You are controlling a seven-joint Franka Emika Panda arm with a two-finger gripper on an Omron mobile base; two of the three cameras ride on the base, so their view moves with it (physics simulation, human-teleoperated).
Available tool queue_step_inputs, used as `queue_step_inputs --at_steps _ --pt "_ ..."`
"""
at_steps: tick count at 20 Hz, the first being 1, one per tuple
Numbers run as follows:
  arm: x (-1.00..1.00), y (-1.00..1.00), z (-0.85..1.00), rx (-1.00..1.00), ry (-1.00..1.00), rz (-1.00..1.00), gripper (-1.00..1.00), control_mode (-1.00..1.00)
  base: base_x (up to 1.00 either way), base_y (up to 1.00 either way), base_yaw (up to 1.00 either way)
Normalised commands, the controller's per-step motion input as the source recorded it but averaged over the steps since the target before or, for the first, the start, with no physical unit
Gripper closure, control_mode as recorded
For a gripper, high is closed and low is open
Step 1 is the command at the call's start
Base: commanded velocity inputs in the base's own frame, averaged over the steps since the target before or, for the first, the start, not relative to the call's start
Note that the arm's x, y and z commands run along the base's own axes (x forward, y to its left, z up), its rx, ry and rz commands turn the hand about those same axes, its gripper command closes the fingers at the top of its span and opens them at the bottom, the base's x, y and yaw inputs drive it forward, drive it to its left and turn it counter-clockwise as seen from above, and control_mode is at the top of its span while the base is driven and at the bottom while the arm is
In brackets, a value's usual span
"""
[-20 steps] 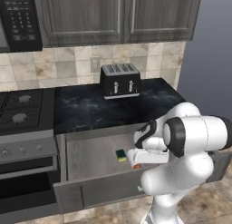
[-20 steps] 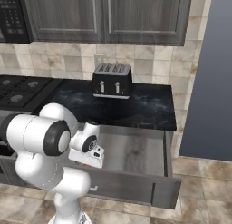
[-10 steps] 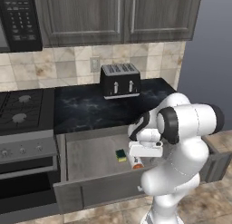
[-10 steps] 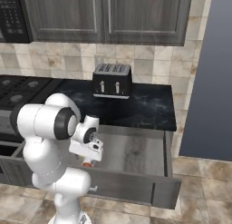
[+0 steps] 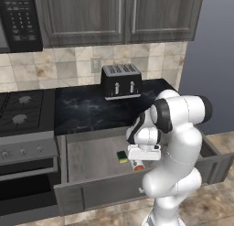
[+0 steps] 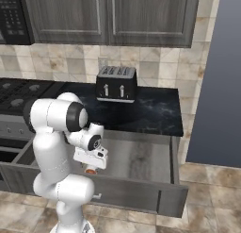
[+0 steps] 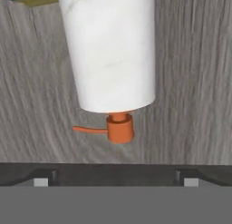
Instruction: Restock the sink supplies by placing the sponge and soap dispenser on the counter and next to the sink. Make sure the soap dispenser is upright.
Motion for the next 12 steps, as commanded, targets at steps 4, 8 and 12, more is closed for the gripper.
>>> queue_step_inputs --at_steps 4,8,12 --pt "0.11 0.0 -0.39 -0.02 0.0 0.0 -1.0 -1.0 0.0 0.0 0.0" --pt "0.09 0.0 -0.09 0.0 -0.01 0.0 -1.0 -1.0 0.0 0.0 0.0" --pt "0.0 0.0 0.0 0.0 -0.02 0.0 -1.0 -1.0 0.0 0.0 0.0"
